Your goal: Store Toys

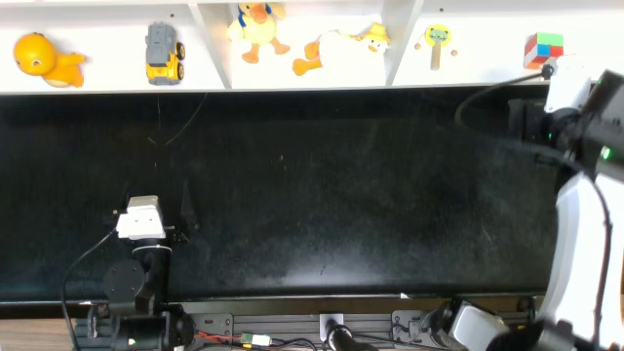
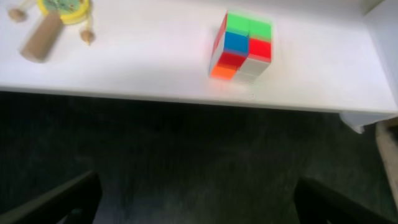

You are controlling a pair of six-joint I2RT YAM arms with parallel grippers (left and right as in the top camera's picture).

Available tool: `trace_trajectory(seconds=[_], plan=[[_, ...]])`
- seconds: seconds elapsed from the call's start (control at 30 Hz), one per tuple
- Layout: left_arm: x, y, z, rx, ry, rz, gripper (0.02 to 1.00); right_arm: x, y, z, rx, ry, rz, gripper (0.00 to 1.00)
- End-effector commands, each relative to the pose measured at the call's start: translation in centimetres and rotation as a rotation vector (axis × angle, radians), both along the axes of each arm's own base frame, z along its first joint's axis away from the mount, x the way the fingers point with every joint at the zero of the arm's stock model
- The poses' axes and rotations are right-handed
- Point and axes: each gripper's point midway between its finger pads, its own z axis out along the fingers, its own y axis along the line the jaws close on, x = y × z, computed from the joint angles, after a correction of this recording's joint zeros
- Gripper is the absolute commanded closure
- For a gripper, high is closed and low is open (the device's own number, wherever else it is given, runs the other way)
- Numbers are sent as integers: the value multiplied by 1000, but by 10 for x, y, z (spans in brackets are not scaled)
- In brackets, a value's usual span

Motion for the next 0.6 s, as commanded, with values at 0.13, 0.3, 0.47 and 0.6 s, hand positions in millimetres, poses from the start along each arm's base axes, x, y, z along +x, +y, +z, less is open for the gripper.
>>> trace_trajectory(seconds=[0.13, 0.3, 0.47, 0.6], plan=[[0, 0, 0, 20, -7, 1, 20, -10, 82, -2, 14, -164, -6, 5], [0, 0, 0, 20, -7, 1, 20, -23, 134, -15, 126, -318, 52, 5], [0, 0, 0, 20, -7, 1, 20, -48, 139, -25, 216, -464, 34, 5], [0, 0, 0, 20, -7, 1, 20, -67, 139, -34, 225, -520, 40, 5]])
